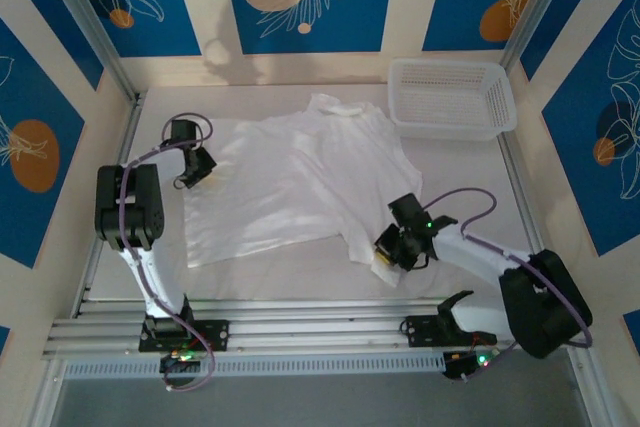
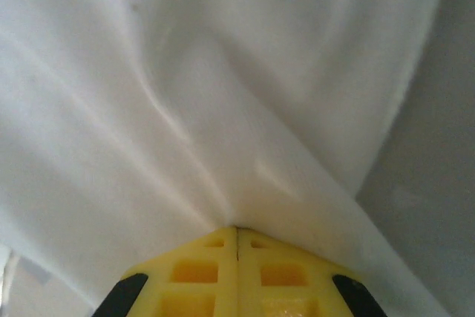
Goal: Fold the inside-out t-shirt
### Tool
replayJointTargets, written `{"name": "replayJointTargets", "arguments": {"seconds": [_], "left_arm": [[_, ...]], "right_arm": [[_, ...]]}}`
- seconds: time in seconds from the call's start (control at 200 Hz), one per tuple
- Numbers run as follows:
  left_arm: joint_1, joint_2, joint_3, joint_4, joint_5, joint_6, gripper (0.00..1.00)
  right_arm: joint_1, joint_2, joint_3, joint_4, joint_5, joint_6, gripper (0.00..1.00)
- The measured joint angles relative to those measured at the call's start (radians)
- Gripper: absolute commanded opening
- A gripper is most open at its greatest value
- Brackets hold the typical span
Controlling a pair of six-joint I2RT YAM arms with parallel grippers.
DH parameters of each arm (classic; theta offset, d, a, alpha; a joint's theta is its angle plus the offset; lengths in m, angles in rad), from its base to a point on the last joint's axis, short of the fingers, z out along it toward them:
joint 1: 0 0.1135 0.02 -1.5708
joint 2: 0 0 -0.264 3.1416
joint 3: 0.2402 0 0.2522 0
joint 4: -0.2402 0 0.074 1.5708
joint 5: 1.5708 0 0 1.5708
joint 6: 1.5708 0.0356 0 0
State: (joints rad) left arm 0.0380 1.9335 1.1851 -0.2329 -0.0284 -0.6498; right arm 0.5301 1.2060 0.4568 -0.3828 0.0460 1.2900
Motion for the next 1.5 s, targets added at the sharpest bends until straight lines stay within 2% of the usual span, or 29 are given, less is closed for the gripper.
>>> {"name": "replayJointTargets", "arguments": {"seconds": [0.135, 0.28, 0.35, 0.445, 0.535, 0.635, 0.825, 0.96, 1.095, 1.3, 1.495], "left_arm": [[0.022, -0.001, -0.025, 0.071, 0.056, 0.011, 0.00], [0.025, -0.077, -0.121, 0.113, 0.109, 0.017, 0.00], [0.018, -0.183, -0.206, 0.099, 0.121, 0.003, 0.00], [0.000, -0.382, -0.325, 0.071, 0.126, -0.025, 0.00], [-0.020, -0.548, -0.414, 0.045, 0.116, -0.049, 0.00], [-0.037, -0.643, -0.498, -0.001, 0.081, -0.062, 0.00], [-0.037, -0.618, -0.570, -0.130, 0.002, -0.097, 0.00], [-0.034, -0.601, -0.590, -0.182, -0.067, -0.134, 0.00], [0.002, -0.589, -0.596, -0.161, -0.098, -0.153, 0.00], [0.113, -0.523, -0.571, -0.051, -0.071, -0.136, 0.00], [0.129, -0.517, -0.583, 0.020, 0.003, -0.092, 0.00]], "right_arm": [[0.128, -0.044, -0.026, 0.014, 0.012, 0.109, 0.04], [0.148, -0.074, 0.034, -0.145, 0.075, 0.115, 0.02], [0.106, -0.108, 0.079, -0.194, 0.109, 0.085, 0.00], [-0.022, -0.112, 0.138, -0.196, 0.123, 0.021, 0.00], [-0.124, -0.058, 0.172, -0.172, 0.130, -0.041, 0.00], [-0.166, 0.036, 0.184, -0.135, 0.121, -0.103, 0.00], [-0.177, 0.190, 0.187, -0.088, 0.059, -0.166, 0.00], [-0.185, 0.199, 0.191, -0.080, 0.035, -0.165, 0.00], [-0.196, 0.152, 0.146, -0.065, 0.013, -0.154, 0.02], [-0.273, 0.045, 0.049, -0.056, -0.081, -0.122, 0.03], [-0.357, -0.002, 0.012, -0.065, -0.136, -0.114, 0.03]]}}
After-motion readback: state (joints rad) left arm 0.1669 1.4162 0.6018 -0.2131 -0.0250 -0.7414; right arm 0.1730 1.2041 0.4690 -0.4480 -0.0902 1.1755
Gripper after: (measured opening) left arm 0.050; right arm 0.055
